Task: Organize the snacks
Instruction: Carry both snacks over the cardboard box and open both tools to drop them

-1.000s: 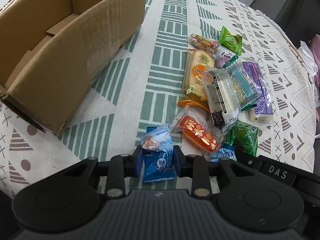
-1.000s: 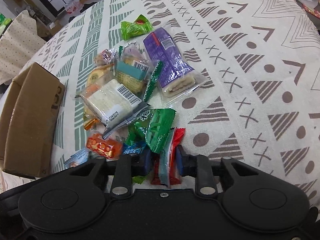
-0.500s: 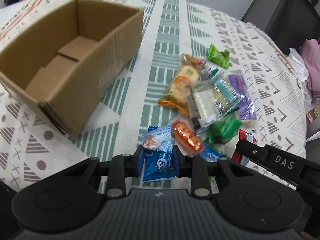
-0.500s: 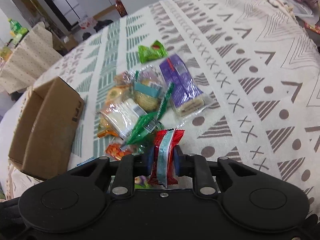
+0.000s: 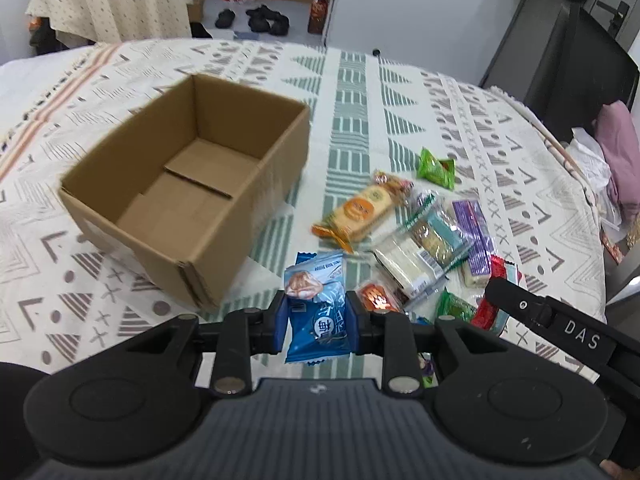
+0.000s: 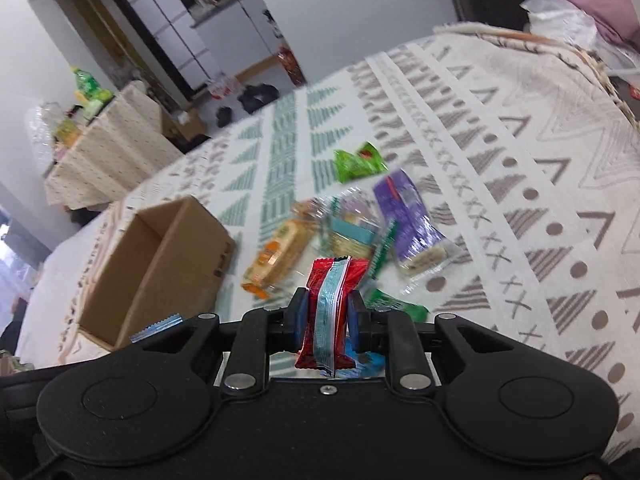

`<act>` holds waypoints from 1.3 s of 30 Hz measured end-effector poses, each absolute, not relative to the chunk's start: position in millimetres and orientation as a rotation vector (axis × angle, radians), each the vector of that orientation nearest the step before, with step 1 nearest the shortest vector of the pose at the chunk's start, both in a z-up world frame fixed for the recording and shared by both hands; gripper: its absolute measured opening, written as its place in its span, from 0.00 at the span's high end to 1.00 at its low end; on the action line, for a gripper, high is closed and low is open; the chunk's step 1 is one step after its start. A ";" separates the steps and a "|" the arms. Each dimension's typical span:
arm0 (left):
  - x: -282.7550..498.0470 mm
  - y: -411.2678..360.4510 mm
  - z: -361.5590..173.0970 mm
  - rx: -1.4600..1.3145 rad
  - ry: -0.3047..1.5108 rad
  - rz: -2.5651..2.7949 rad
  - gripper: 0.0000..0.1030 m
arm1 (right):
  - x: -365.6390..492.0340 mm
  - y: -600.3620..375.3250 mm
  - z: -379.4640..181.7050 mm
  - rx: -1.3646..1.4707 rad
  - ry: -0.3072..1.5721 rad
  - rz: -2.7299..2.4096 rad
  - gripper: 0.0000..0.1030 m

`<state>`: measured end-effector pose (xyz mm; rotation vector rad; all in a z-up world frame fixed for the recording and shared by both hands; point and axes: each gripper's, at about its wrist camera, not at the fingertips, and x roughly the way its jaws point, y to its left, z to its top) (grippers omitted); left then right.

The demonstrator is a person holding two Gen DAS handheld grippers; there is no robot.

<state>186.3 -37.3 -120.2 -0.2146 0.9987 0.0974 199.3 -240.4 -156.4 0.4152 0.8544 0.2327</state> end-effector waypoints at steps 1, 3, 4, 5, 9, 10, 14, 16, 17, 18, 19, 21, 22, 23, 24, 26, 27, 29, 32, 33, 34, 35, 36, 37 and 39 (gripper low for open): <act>184.2 -35.7 -117.2 -0.215 0.991 0.103 0.73 | 199.2 -239.8 -154.5 0.413 0.842 0.246 0.80; 180.8 -32.7 -111.3 -0.214 0.977 0.114 0.73 | 199.6 -238.4 -150.3 0.406 0.818 0.278 0.80; 179.4 -30.9 -108.5 -0.214 0.970 0.119 0.73 | 199.8 -237.9 -148.6 0.401 0.808 0.290 0.80; 177.7 -28.7 -105.8 -0.213 0.964 0.125 0.72 | 199.5 -236.9 -146.9 0.396 0.798 0.302 0.80; 172.7 -20.7 -97.8 -0.213 0.945 0.149 0.73 | 197.8 -230.5 -139.8 0.377 0.762 0.358 0.80; 171.8 -18.5 -96.2 -0.213 0.940 0.155 0.72 | 197.4 -228.2 -138.5 0.374 0.754 0.371 0.80; 168.2 -8.1 -90.7 -0.219 0.919 0.173 0.72 | 196.8 -218.2 -132.7 0.353 0.720 0.421 0.80; 167.6 -2.7 -88.6 -0.223 0.912 0.182 0.72 | 197.5 -212.5 -129.6 0.343 0.704 0.444 0.80; 167.5 0.0 -88.0 -0.225 0.909 0.185 0.72 | 198.0 -210.2 -128.2 0.341 0.694 0.452 0.80; 167.6 2.7 -87.5 -0.225 0.906 0.189 0.72 | 199.4 -208.2 -127.4 0.340 0.684 0.457 0.80; 167.8 5.3 -87.4 -0.227 0.904 0.194 0.72 | 201.1 -205.8 -125.7 0.343 0.673 0.463 0.80; 168.4 12.0 -86.7 -0.235 0.900 0.202 0.72 | 203.9 -201.3 -122.2 0.346 0.649 0.482 0.80; 168.5 15.3 -86.4 -0.237 0.898 0.206 0.72 | 205.7 -198.5 -120.9 0.345 0.638 0.491 0.80; 169.0 18.6 -86.1 -0.240 0.896 0.211 0.72 | 208.1 -194.8 -119.9 0.342 0.631 0.500 0.80; 169.7 22.5 -85.6 -0.245 0.893 0.215 0.72 | 211.1 -190.8 -119.7 0.340 0.628 0.510 0.80; 170.8 30.1 -84.0 -0.252 0.884 0.228 0.72 | 217.3 -180.9 -119.6 0.331 0.620 0.531 0.80; 171.5 34.2 -83.3 -0.257 0.880 0.234 0.72 | 220.2 -176.1 -119.5 0.329 0.618 0.545 0.80; 173.9 43.7 -80.8 -0.268 0.873 0.238 0.73 | 222.9 -167.3 -118.4 0.328 0.614 0.570 0.80; 178.9 57.7 -75.4 -0.259 0.846 0.249 0.72 | 225.6 -154.4 -116.6 0.321 0.612 0.609 0.80; 180.7 63.5 -74.8 -0.266 0.842 0.255 0.72 | 226.7 -149.9 -116.8 0.318 0.615 0.622 0.80; 182.7 69.7 -74.8 -0.276 0.840 0.260 0.72 | 227.7 -145.8 -117.7 0.315 0.619 0.630 0.80; 185.1 75.1 -74.9 -0.283 0.838 0.266 0.72 | 229.3 -141.7 -118.6 0.310 0.625 0.636 0.80; 187.9 80.3 -75.3 -0.287 0.837 0.272 0.72 | 230.6 -137.4 -120.1 0.307 0.633 0.642 0.80; 190.1 85.1 -76.2 -0.290 0.835 0.277 0.72 | 231.2 -133.7 -120.2 0.305 0.638 0.648 0.80; 195.4 94.1 -78.8 -0.298 0.837 0.282 0.72 | 232.9 -126.9 -120.2 0.302 0.645 0.658 0.80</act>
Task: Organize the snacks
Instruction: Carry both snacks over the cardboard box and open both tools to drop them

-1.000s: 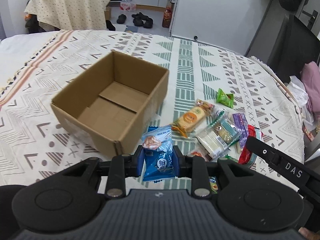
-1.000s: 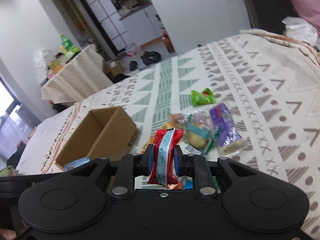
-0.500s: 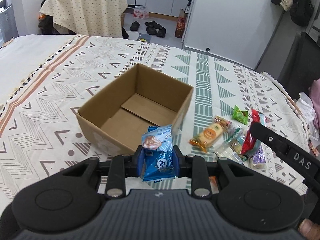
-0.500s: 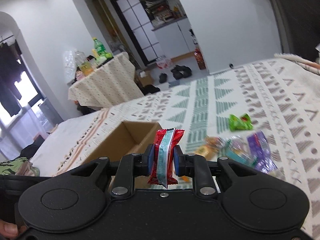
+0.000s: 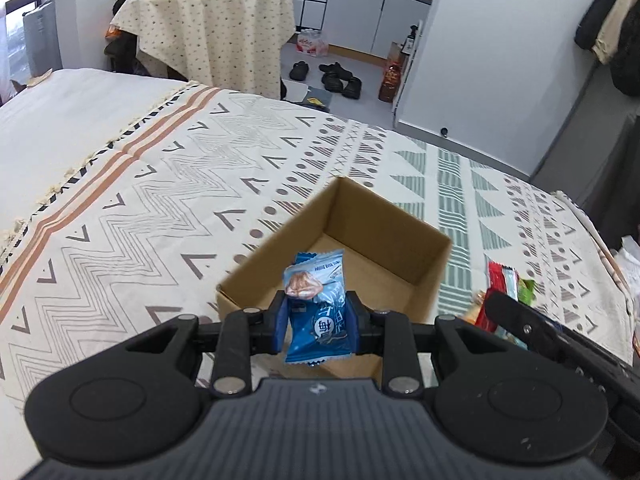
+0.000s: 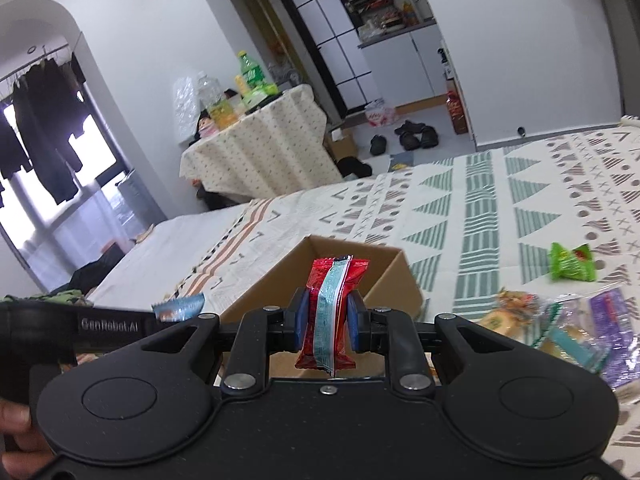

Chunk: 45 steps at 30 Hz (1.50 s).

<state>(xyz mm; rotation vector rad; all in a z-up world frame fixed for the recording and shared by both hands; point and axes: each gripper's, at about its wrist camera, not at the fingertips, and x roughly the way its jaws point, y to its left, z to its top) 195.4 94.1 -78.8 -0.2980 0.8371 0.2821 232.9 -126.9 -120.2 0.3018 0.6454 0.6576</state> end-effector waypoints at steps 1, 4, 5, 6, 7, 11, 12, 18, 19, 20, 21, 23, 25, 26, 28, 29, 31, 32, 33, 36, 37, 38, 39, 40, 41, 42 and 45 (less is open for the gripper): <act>198.2 98.2 -80.3 -0.301 0.838 0.284 0.72 | 233.9 -123.7 -119.7 0.300 0.647 0.664 0.80; 207.5 108.8 -86.7 -0.311 0.845 0.281 0.72 | 237.5 -114.9 -119.4 0.297 0.654 0.676 0.80; 210.7 111.3 -88.9 -0.312 0.847 0.278 0.72 | 238.0 -113.4 -119.7 0.297 0.658 0.678 0.80; 213.5 113.5 -91.3 -0.311 0.848 0.277 0.72 | 238.6 -111.0 -120.4 0.298 0.662 0.681 0.80; 216.5 115.7 -94.3 -0.312 0.850 0.277 0.72 | 239.0 -108.9 -121.1 0.297 0.666 0.685 0.80; 227.9 124.5 -107.1 -0.336 0.870 0.272 0.72 | 243.2 -99.6 -124.7 0.297 0.682 0.697 0.80; 230.0 126.0 -110.2 -0.339 0.875 0.269 0.72 | 243.5 -97.7 -125.1 0.297 0.685 0.701 0.80; 239.0 137.1 -129.9 -0.361 0.914 0.263 0.72 | 251.1 -83.5 -132.2 0.313 0.719 0.722 0.80; 239.1 139.0 -133.8 -0.369 0.925 0.265 0.72 | 251.5 -81.0 -134.1 0.317 0.729 0.729 0.80; 238.9 141.0 -137.6 -0.376 0.935 0.269 0.72 | 252.8 -76.9 -136.2 0.319 0.739 0.734 0.80; 238.7 142.8 -141.1 -0.387 0.943 0.270 0.72 | 252.8 -73.9 -138.5 0.321 0.752 0.742 0.80; 237.0 145.8 -148.1 -0.410 0.967 0.279 0.72 | 252.1 -69.1 -143.5 0.324 0.777 0.757 0.80; 234.4 146.1 -152.3 -0.415 0.984 0.294 0.70 | 250.2 -65.3 -147.3 0.315 0.799 0.762 0.80; 232.7 145.7 -152.7 -0.410 0.983 0.297 0.70 | 249.1 -63.4 -149.1 0.307 0.810 0.762 0.80; 229.2 146.0 -153.6 -0.424 0.986 0.296 0.68 | 248.2 -60.8 -152.6 0.300 0.834 0.764 0.80; 227.7 146.5 -153.8 -0.434 0.990 0.299 0.68 | 247.7 -59.7 -154.1 0.296 0.846 0.766 0.80; 224.9 147.1 -153.0 -0.457 0.990 0.293 0.68 | 244.1 -58.1 -155.9 0.276 0.857 0.764 0.80; 224.3 147.1 -152.6 -0.465 0.992 0.293 0.68 | 242.5 -56.6 -155.6 0.264 0.858 0.764 0.80; 222.9 147.1 -152.6 -0.475 0.996 0.294 0.68 | 241.1 -55.6 -155.2 0.253 0.859 0.765 0.80; 219.0 144.7 -152.0 -0.499 1.003 0.290 0.66 | 237.5 -54.7 -153.6 0.234 0.863 0.758 0.80; 217.4 143.5 -151.6 -0.506 1.007 0.290 0.66 | 237.7 -54.5 -152.7 0.229 0.863 0.755 0.80; 215.4 142.3 -151.0 -0.513 1.008 0.289 0.66 | 236.8 -55.4 -152.1 0.222 0.863 0.750 0.80; 213.6 141.0 -150.3 -0.519 1.007 0.286 0.66 | 237.7 -55.9 -152.2 0.215 0.862 0.744 0.80; 211.8 139.0 -149.2 -0.522 1.009 0.284 0.65 | 236.4 -56.9 -151.3 0.201 0.862 0.729 0.80; 210.1 137.1 -148.2 -0.526 1.013 0.282 0.65 | 236.9 -58.2 -151.2 0.188 0.862 0.714 0.78; 208.8 135.2 -147.2 -0.529 1.016 0.282 0.63 | 236.1 -60.0 -150.7 0.181 0.863 0.707 0.78; 203.8 130.5 -143.1 -0.522 1.024 0.288 0.58 | 236.6 -65.0 -151.2 0.202 0.885 0.707 0.77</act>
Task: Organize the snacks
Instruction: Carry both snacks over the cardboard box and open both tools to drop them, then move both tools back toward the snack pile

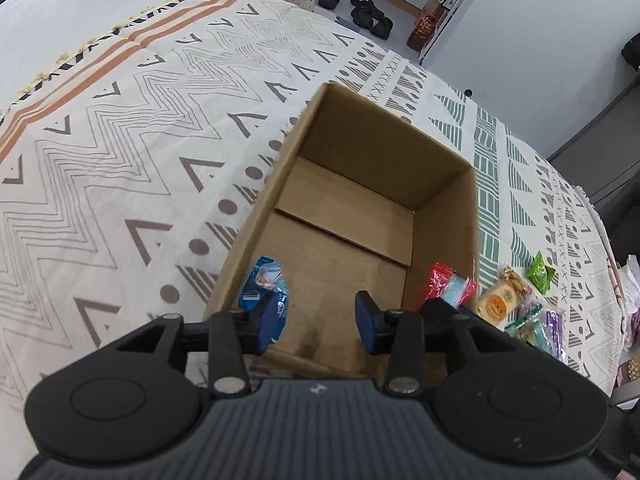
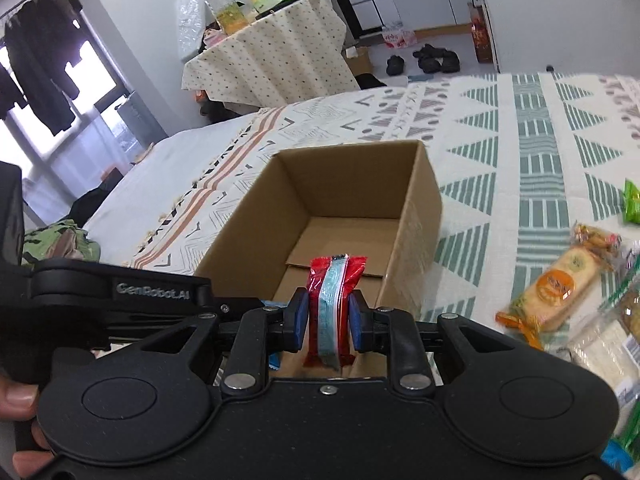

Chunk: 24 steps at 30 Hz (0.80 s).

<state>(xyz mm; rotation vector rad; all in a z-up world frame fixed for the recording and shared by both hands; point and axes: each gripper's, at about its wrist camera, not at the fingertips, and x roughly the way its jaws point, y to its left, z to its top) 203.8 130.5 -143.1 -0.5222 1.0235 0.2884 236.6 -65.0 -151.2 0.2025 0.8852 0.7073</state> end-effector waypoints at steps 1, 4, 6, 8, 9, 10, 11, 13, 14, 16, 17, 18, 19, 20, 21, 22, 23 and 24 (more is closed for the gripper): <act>201.7 128.9 -141.1 -0.516 1.022 0.292 0.56 | 235.2 -66.9 -149.6 0.208 0.886 0.710 0.77; 196.8 125.4 -134.0 -0.503 1.014 0.295 0.48 | 231.6 -71.3 -144.3 0.216 0.879 0.719 0.71; 193.2 123.5 -128.5 -0.496 1.005 0.298 0.44 | 229.3 -74.8 -138.8 0.220 0.869 0.725 0.70; 189.9 121.5 -122.7 -0.486 0.994 0.306 0.40 | 227.0 -79.3 -134.3 0.226 0.864 0.727 0.70; 188.8 120.0 -120.2 -0.481 0.991 0.310 0.34 | 225.7 -82.2 -132.0 0.228 0.861 0.725 0.70; 187.7 118.2 -117.8 -0.474 0.988 0.315 0.29 | 223.5 -86.2 -129.6 0.229 0.859 0.721 0.70; 186.5 116.2 -115.3 -0.469 0.983 0.318 0.28 | 222.6 -89.4 -128.5 0.230 0.862 0.715 0.70; 184.3 111.2 -110.7 -0.462 0.972 0.313 0.24 | 219.9 -97.9 -126.4 0.236 0.872 0.701 0.67; 183.8 108.6 -108.7 -0.460 0.970 0.307 0.23 | 218.8 -102.8 -125.5 0.239 0.875 0.693 0.64; 182.2 102.1 -105.9 -0.459 0.969 0.299 0.18 | 215.7 -113.5 -123.0 0.240 0.884 0.669 0.57; 180.6 98.5 -104.9 -0.460 0.969 0.295 0.17 | 214.1 -118.6 -121.4 0.240 0.885 0.658 0.54; 179.7 94.8 -104.1 -0.463 0.970 0.291 0.16 | 212.5 -124.6 -119.7 0.240 0.884 0.647 0.51; 179.1 90.5 -103.3 -0.463 0.973 0.284 0.16 | 211.7 -130.6 -118.6 0.240 0.885 0.639 0.50; 178.4 85.9 -102.5 -0.460 0.977 0.277 0.15 | 210.7 -137.4 -117.6 0.243 0.885 0.630 0.48; 177.3 81.1 -101.8 -0.452 0.980 0.273 0.15 | 209.1 -144.7 -116.1 0.248 0.881 0.618 0.47; 176.5 76.1 -100.9 -0.443 0.983 0.271 0.14 | 207.6 -152.0 -114.8 0.255 0.873 0.607 0.46; 175.3 71.3 -100.0 -0.434 0.985 0.270 0.13 | 206.7 -158.9 -113.6 0.260 0.866 0.597 0.42; 173.7 67.0 -99.0 -0.430 0.985 0.268 0.11 | 205.0 -166.4 -112.7 0.264 0.860 0.585 0.38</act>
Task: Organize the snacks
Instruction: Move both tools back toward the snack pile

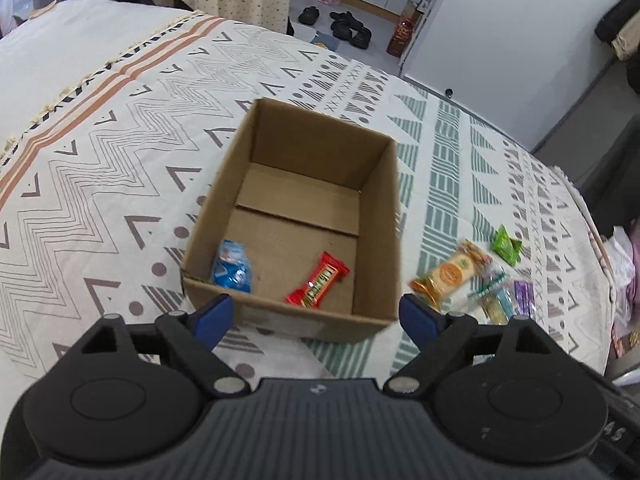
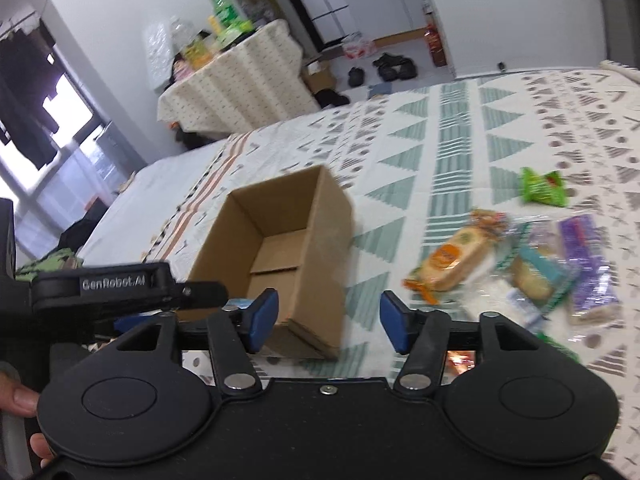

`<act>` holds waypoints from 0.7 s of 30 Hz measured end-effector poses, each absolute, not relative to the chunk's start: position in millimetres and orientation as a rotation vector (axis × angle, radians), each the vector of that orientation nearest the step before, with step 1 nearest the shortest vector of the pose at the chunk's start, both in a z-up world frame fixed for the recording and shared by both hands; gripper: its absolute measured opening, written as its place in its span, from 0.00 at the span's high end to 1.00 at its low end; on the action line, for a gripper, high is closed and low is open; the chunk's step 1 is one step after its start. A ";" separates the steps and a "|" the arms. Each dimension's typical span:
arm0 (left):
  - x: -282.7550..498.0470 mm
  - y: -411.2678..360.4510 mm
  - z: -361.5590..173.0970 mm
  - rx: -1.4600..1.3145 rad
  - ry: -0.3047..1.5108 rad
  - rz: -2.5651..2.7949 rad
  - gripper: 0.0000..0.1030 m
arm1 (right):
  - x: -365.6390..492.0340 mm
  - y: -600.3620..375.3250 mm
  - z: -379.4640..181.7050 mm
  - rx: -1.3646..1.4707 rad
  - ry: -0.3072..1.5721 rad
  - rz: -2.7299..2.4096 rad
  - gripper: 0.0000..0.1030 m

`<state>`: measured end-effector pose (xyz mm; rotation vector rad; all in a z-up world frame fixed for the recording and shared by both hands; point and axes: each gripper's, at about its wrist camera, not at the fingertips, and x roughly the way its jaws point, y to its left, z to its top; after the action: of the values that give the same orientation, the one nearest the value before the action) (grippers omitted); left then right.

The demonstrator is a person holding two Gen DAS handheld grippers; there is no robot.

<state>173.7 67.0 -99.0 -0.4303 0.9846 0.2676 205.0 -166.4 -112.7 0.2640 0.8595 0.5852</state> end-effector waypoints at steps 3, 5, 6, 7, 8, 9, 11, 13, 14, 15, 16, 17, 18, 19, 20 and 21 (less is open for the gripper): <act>168.2 56.6 -94.4 -0.421 0.969 0.259 0.08 | 198.6 -187.8 -111.9 0.271 0.842 0.556 0.24; 165.4 49.6 -91.4 -0.408 0.967 0.253 0.06 | 194.4 -202.5 -112.9 0.285 0.835 0.536 0.20; 164.1 46.2 -90.4 -0.404 0.970 0.245 0.04 | 192.9 -208.7 -113.1 0.291 0.832 0.524 0.19; 162.9 43.0 -89.3 -0.401 0.971 0.239 0.02 | 191.2 -214.6 -113.4 0.298 0.828 0.510 0.18; 161.0 39.5 -87.9 -0.399 0.967 0.234 0.02 | 190.1 -219.9 -113.2 0.303 0.824 0.502 0.16; 159.1 35.9 -86.3 -0.397 0.962 0.230 0.00 | 188.5 -224.9 -112.9 0.309 0.821 0.493 0.13; 155.2 28.3 -82.9 -0.383 0.951 0.226 0.00 | 185.9 -234.6 -111.3 0.319 0.813 0.481 0.06; 152.1 20.7 -80.3 -0.380 0.944 0.207 0.00 | 181.6 -242.6 -110.0 0.331 0.802 0.475 0.01; 150.5 16.8 -79.3 -0.379 0.943 0.198 0.00 | 179.9 -246.7 -110.2 0.332 0.799 0.471 0.00; 148.9 12.9 -78.1 -0.375 0.940 0.192 0.00 | 178.3 -250.4 -109.9 0.332 0.799 0.467 0.00; 147.2 8.7 -76.8 -0.372 0.934 0.188 0.00 | 176.5 -253.9 -110.0 0.332 0.802 0.459 0.00; 145.5 4.9 -75.7 -0.371 0.930 0.184 0.00 | 174.5 -257.6 -110.2 0.333 0.803 0.452 0.00; 143.8 1.5 -74.9 -0.372 0.924 0.180 0.00 | 172.6 -261.9 -110.2 0.337 0.802 0.444 0.00; 142.1 -2.1 -74.2 -0.373 0.916 0.177 0.00 | 171.2 -266.0 -109.7 0.344 0.803 0.435 0.00; 140.3 -5.5 -73.8 -0.374 0.908 0.175 0.00 | 170.4 -269.9 -109.0 0.351 0.805 0.426 0.00; 138.7 -9.1 -73.7 -0.374 0.904 0.174 0.00 | 169.6 -273.8 -108.5 0.358 0.808 0.418 0.00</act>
<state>138.7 -9.1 -73.7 -0.3737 0.9041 0.1736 169.6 -273.8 -108.5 0.3585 0.8082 0.4175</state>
